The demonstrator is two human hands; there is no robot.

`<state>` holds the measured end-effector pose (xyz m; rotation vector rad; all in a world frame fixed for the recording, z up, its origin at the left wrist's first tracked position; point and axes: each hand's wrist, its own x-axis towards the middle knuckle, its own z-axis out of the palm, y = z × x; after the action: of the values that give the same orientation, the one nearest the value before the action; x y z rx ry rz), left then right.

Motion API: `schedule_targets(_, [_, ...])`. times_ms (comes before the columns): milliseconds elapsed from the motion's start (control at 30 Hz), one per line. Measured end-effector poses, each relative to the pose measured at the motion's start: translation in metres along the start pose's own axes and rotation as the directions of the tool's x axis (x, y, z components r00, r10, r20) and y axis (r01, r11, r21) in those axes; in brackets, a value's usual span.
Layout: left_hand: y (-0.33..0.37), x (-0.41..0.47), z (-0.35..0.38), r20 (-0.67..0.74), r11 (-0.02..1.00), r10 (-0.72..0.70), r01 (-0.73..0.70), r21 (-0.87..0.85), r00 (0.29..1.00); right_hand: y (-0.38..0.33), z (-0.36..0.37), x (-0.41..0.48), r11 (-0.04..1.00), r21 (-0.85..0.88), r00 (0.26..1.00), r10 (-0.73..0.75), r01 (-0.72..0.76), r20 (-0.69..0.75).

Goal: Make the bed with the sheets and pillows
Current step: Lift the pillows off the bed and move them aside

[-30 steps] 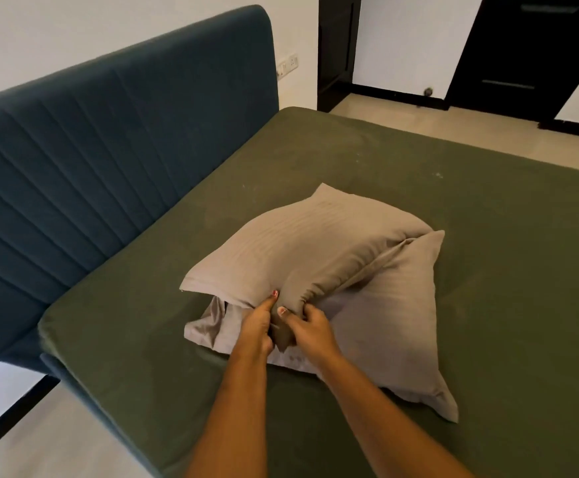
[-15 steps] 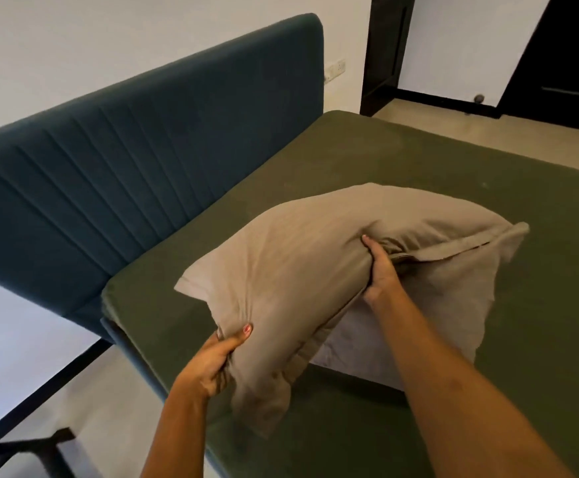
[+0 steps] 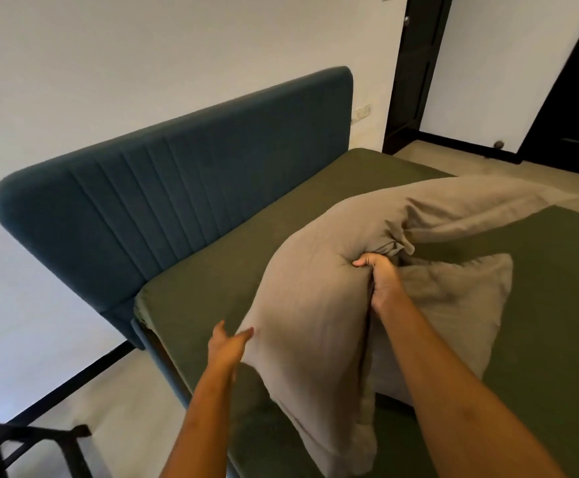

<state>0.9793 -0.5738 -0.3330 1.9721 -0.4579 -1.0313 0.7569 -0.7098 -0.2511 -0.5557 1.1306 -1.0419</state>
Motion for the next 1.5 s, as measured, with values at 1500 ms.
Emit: schedule_targets(1500, [-0.223,-0.431,-0.360,-0.652,0.635,-0.228,-0.397,-0.663,0.723,0.133,0.107,-0.420,0.593,-0.726,0.620,0.435,0.348,0.653])
